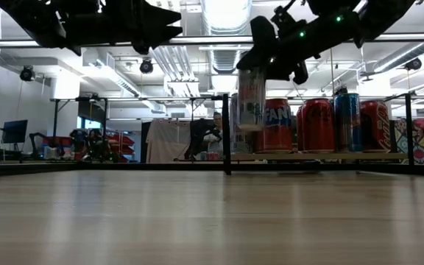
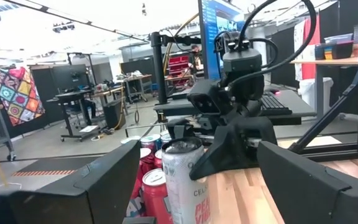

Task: Place canned beverage on shelf
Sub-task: Put the white soda can on the shelf aligned with the other white soda cans

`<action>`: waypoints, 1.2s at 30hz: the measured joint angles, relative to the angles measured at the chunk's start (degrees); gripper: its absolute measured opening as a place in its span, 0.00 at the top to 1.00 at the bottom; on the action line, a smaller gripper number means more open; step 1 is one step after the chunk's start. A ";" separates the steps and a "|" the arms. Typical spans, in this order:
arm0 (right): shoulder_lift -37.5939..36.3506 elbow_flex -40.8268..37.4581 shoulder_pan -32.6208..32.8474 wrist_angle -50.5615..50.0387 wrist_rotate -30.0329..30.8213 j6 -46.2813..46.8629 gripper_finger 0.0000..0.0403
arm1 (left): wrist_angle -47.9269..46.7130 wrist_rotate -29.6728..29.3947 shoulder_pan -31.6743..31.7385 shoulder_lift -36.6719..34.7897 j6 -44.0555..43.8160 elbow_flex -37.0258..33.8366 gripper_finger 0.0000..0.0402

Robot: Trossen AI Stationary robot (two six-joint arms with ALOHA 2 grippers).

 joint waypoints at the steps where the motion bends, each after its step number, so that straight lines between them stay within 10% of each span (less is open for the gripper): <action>1: 0.65 0.00 -0.08 0.17 0.04 0.06 0.38 | -0.14 0.00 0.00 0.00 0.00 0.00 0.23; 36: 11.02 0.57 -0.87 9.87 9.28 -0.06 0.38 | -0.52 0.06 -0.02 2.27 -0.21 0.04 0.23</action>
